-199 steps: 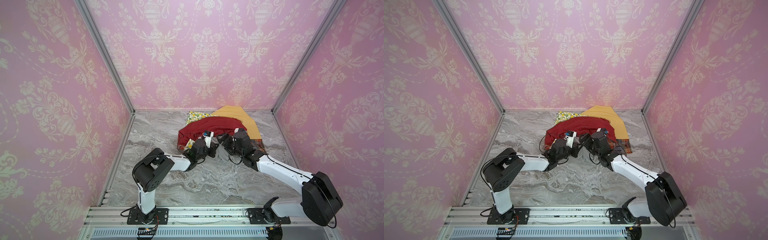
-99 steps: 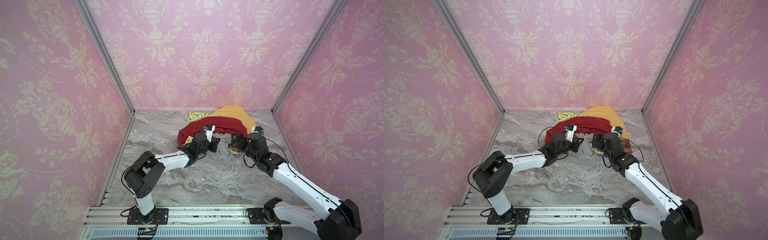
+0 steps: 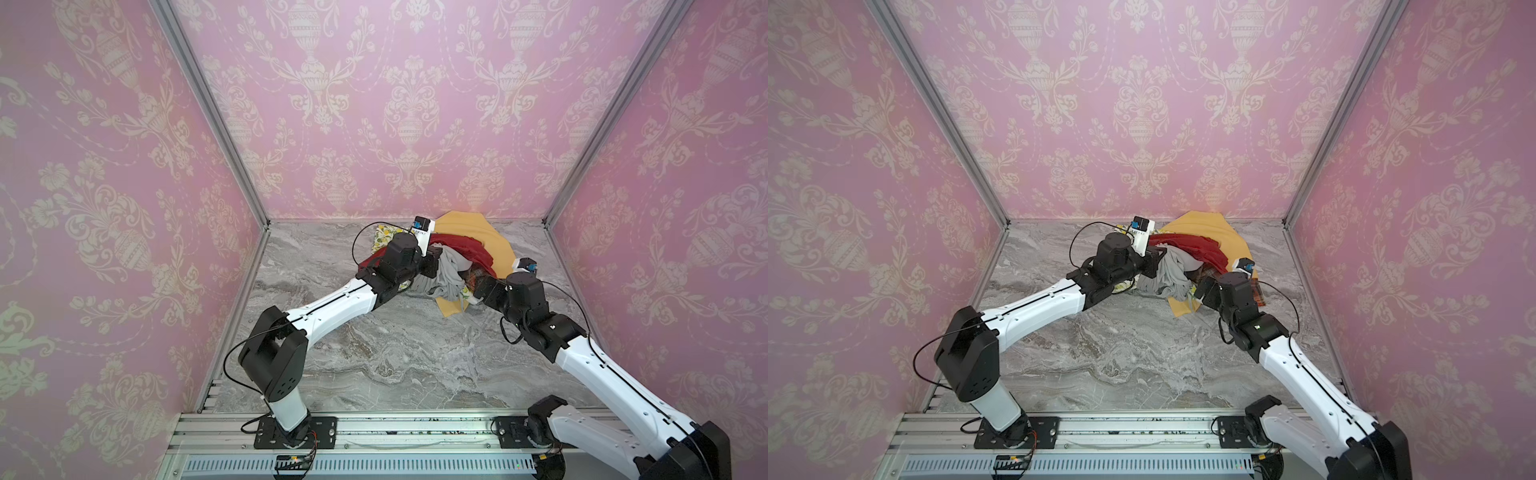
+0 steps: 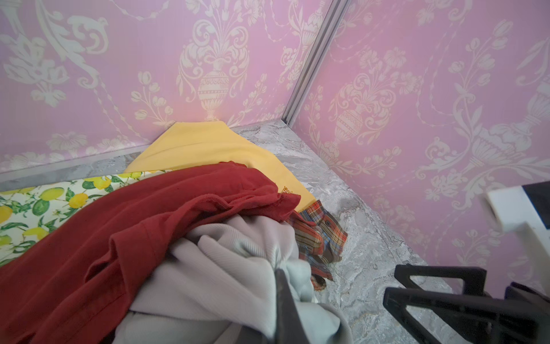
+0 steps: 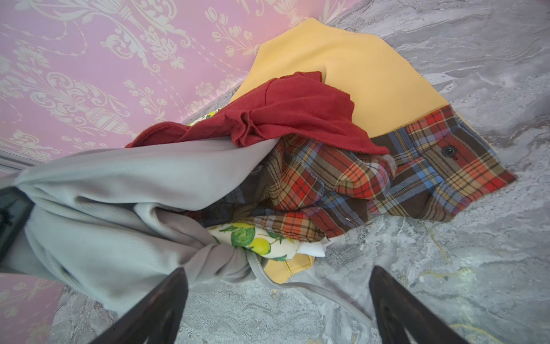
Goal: Pick out a specific cloth from the pile
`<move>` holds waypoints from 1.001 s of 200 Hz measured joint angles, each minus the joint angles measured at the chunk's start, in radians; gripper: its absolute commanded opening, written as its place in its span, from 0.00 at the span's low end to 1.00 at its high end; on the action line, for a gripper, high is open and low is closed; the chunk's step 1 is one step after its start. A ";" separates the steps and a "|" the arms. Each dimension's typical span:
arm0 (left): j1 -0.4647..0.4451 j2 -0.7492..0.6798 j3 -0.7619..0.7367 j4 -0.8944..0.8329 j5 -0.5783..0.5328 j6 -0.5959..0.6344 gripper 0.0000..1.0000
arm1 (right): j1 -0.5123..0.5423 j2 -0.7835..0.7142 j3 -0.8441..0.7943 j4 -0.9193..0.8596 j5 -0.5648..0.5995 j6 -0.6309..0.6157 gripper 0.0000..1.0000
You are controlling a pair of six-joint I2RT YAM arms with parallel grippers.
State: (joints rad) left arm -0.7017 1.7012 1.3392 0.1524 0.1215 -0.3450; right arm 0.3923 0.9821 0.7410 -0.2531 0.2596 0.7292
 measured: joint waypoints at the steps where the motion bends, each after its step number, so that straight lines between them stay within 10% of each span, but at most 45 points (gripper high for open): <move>1: 0.002 0.000 0.003 -0.005 0.000 0.000 0.00 | 0.000 -0.001 0.000 0.000 0.000 -0.001 0.96; 200: 0.074 0.078 0.700 -0.373 0.047 0.067 0.00 | -0.020 0.032 -0.014 0.026 -0.046 -0.087 0.98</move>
State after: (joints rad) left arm -0.6273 1.7790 2.0396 -0.2207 0.1684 -0.2779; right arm 0.3721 1.0145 0.7269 -0.2272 0.2138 0.6418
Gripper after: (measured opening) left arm 0.061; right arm 0.983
